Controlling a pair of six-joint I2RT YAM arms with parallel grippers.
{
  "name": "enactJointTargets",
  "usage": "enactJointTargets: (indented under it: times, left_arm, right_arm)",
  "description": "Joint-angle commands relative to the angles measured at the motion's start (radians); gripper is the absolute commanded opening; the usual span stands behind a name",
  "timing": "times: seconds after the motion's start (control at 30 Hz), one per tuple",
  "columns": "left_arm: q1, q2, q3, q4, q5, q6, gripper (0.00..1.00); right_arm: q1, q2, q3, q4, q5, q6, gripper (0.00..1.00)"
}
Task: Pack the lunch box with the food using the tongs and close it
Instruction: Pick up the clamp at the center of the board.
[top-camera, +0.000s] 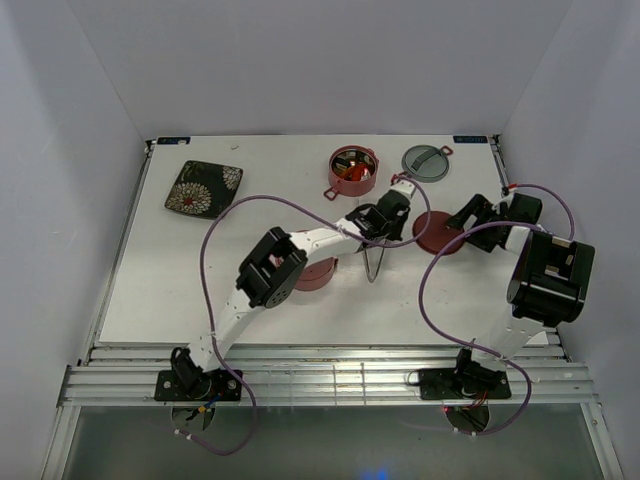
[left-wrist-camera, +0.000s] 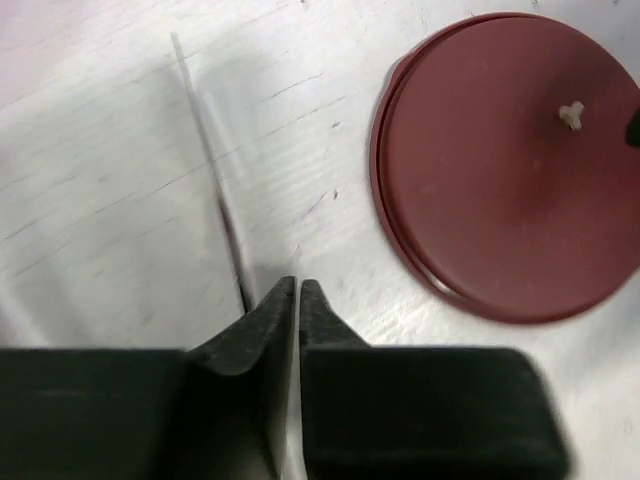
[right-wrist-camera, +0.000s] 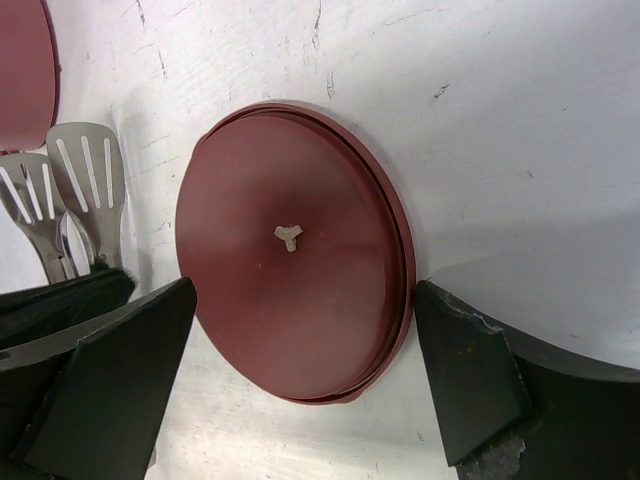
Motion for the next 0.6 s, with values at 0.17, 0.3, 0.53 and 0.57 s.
enactJointTargets:
  times: [0.17,0.3,0.53,0.57]
  left_arm:
    - [0.003,-0.293,-0.125,-0.033,-0.004,0.019,0.38]
    - [0.004,-0.284,-0.135,-0.086,-0.024,0.007,0.41]
    - [0.003,-0.231,-0.174,-0.099,0.011,-0.006,0.44]
    - [0.003,-0.218,-0.172,-0.102,0.002,-0.007,0.44]
  right_arm:
    - [0.004,-0.034,-0.015,0.001,-0.040,0.006,0.95]
    - [0.004,-0.044,-0.029,0.008,-0.052,0.012,0.95]
    - [0.004,-0.064,-0.032,0.010,-0.068,0.013,0.95]
    - [0.004,-0.064,-0.031,0.010,-0.068,0.013,0.95]
